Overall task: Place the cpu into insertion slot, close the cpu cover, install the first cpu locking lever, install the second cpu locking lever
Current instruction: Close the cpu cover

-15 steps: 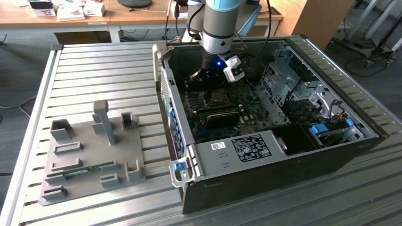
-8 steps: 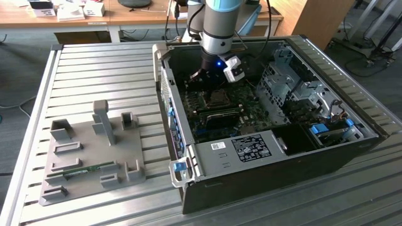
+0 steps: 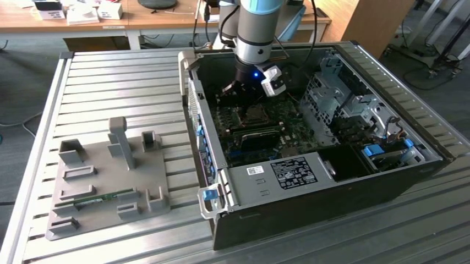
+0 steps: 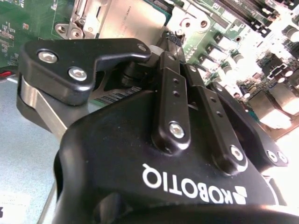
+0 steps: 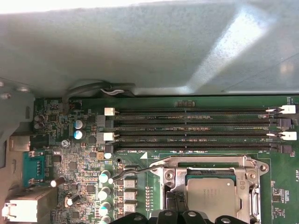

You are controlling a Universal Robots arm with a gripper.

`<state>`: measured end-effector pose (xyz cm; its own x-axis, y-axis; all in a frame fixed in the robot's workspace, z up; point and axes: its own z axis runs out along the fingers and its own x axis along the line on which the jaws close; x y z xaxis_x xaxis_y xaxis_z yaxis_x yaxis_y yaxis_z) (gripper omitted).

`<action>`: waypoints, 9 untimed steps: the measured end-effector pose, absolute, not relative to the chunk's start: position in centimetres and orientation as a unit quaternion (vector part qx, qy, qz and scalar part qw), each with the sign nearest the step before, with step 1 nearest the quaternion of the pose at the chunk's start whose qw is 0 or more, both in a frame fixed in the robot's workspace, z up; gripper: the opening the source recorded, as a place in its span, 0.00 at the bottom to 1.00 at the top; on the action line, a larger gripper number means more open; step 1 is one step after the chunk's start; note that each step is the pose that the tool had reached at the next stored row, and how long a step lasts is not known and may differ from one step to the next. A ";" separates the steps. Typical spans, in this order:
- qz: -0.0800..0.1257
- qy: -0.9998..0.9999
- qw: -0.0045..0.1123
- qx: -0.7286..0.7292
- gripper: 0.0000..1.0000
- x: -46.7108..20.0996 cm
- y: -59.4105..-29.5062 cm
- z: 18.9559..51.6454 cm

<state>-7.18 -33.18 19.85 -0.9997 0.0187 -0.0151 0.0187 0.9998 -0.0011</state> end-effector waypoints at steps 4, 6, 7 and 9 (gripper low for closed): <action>-0.001 1.000 0.008 0.009 0.11 -7.2 -33.2 19.8; -0.001 1.000 0.008 0.009 0.11 -7.2 -33.2 19.8; -0.001 1.000 0.008 0.009 0.11 -7.2 -33.2 19.8; -0.001 1.000 0.008 0.009 0.11 -7.2 -33.2 19.8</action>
<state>-7.18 -33.18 19.82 -0.9997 0.0187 -0.0152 0.0187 0.9998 -0.0010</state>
